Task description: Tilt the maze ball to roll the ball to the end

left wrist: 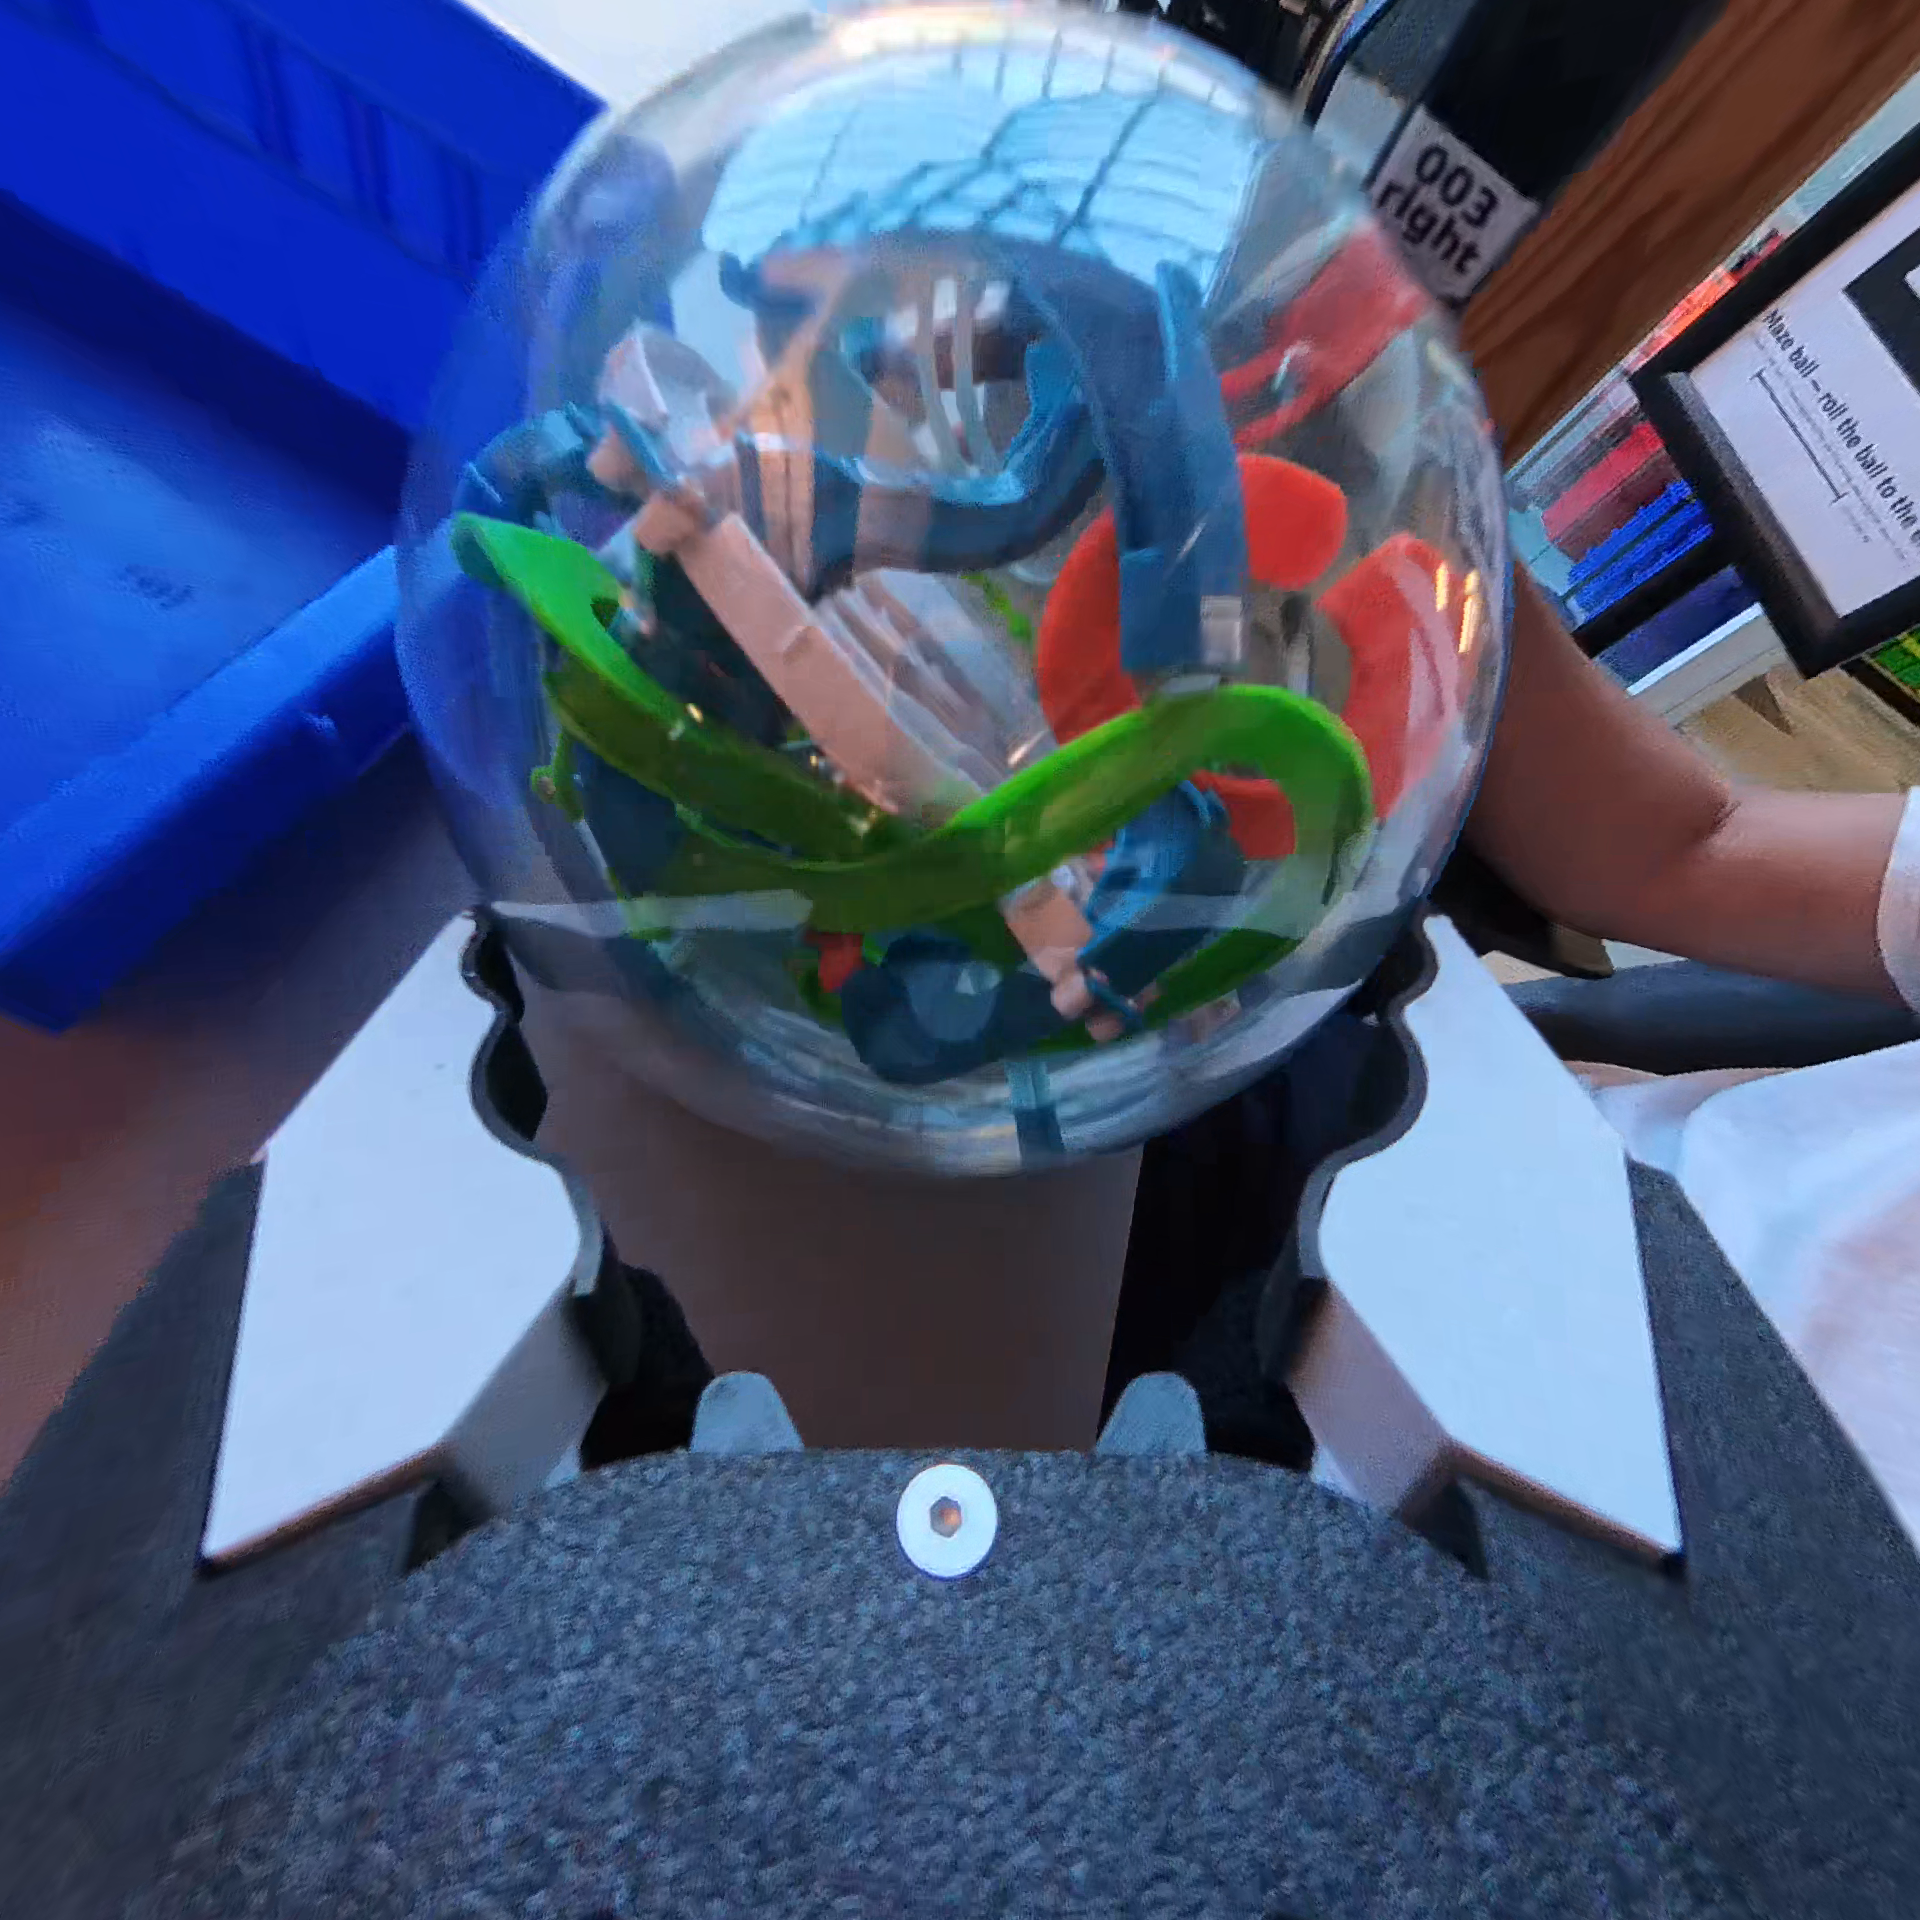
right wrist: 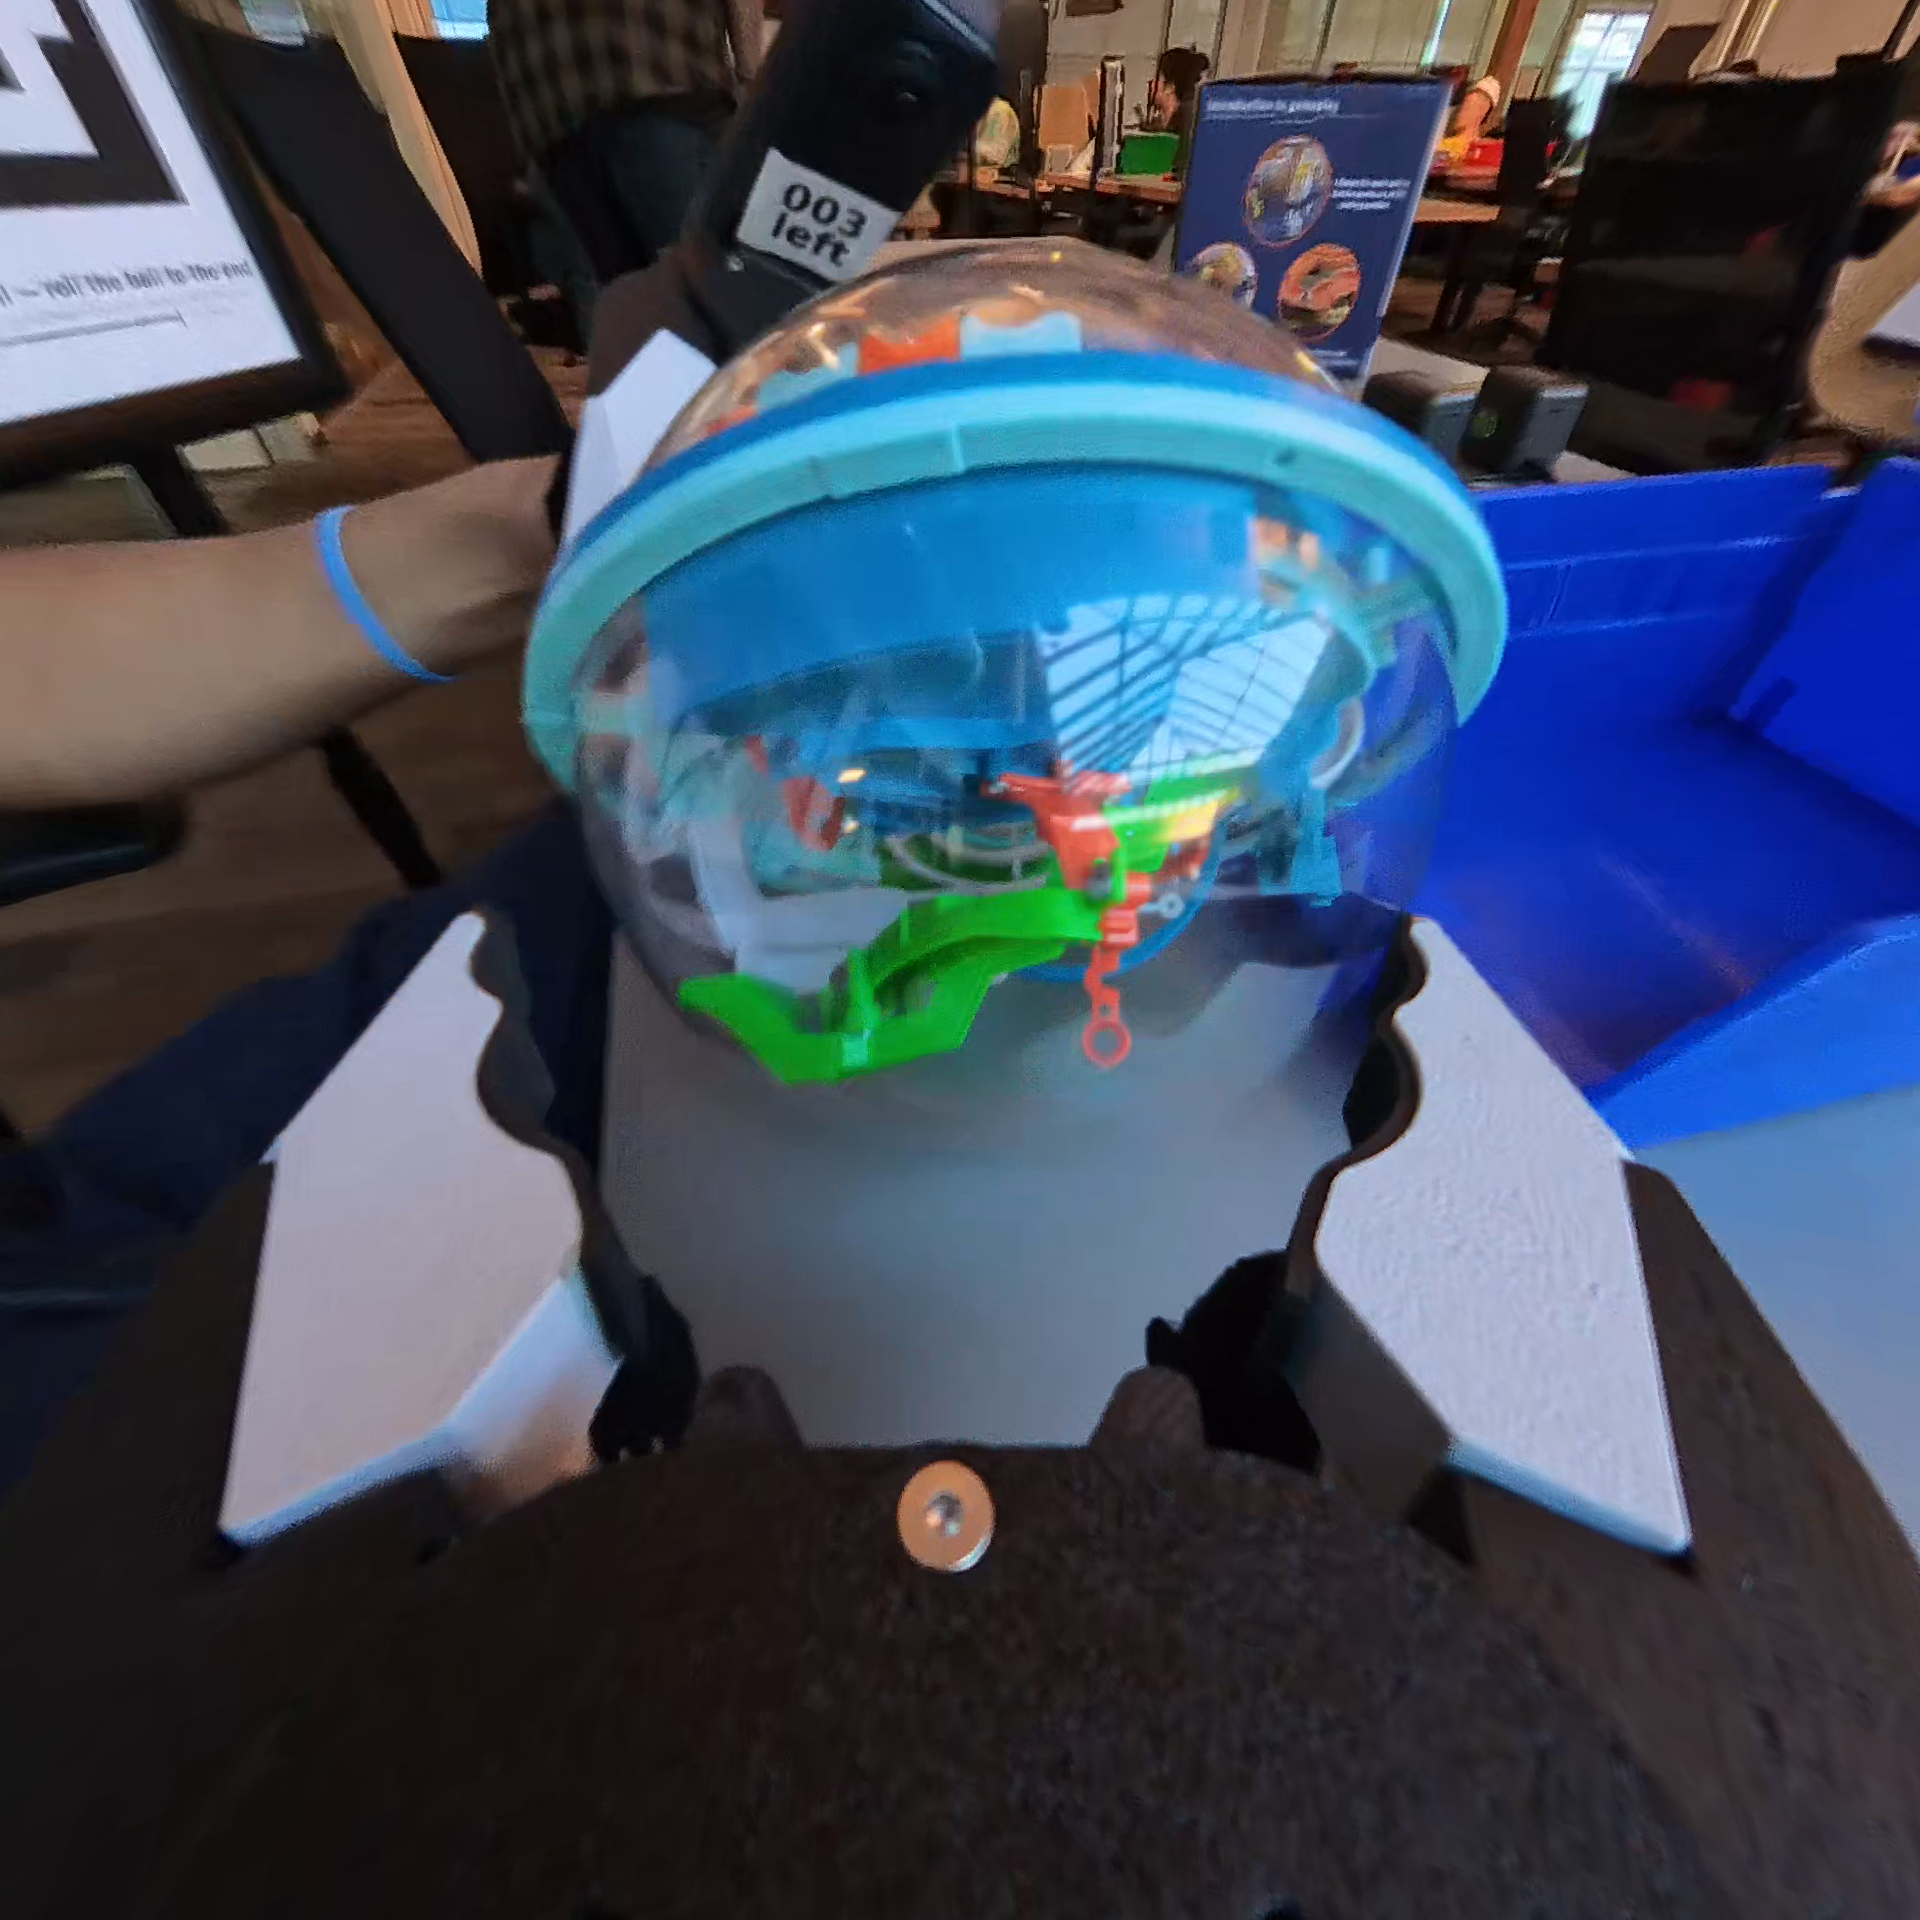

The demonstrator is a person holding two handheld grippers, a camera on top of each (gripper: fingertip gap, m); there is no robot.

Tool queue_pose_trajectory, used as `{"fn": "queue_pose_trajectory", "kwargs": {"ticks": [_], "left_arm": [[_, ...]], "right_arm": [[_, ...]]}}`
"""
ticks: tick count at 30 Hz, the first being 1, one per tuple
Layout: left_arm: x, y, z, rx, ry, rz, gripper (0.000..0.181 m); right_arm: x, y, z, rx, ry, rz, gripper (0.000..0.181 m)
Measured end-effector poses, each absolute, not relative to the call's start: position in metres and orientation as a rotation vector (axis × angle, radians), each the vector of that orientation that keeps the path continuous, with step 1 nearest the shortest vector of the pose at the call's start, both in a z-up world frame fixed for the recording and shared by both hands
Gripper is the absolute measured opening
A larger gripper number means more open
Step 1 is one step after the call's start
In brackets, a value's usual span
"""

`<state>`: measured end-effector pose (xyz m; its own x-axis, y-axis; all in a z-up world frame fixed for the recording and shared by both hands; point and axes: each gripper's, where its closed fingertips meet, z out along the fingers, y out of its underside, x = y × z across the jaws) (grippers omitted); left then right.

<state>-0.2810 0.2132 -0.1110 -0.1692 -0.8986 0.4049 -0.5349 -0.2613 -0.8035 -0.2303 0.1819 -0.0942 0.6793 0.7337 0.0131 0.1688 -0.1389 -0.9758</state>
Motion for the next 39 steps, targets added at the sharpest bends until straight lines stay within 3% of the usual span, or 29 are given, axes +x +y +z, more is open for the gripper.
{"fn": "queue_pose_trajectory", "kwargs": {"ticks": [9,14,16,17,39], "left_arm": [[-0.283,0.196,-0.132,-1.713,1.788,-1.208,0.157],[-0.281,0.215,-0.112,-1.629,1.801,-1.234,0.158],[-0.278,0.216,-0.107,-1.583,1.834,-1.282,0.156],[-0.276,0.213,-0.109,-1.574,1.860,-1.309,0.146],[-0.271,0.120,-0.109,-1.658,1.586,-1.884,0.148]], "right_arm": [[-0.226,0.189,-0.086,-1.640,-0.675,0.573,0.152],[-0.223,0.192,-0.085,-1.623,-0.632,0.626,0.153],[-0.223,0.192,-0.085,-1.613,-0.637,0.629,0.153],[-0.223,0.192,-0.085,-1.610,-0.634,0.632,0.153],[-0.237,0.155,-0.022,-1.758,-0.554,0.772,0.153]]}}
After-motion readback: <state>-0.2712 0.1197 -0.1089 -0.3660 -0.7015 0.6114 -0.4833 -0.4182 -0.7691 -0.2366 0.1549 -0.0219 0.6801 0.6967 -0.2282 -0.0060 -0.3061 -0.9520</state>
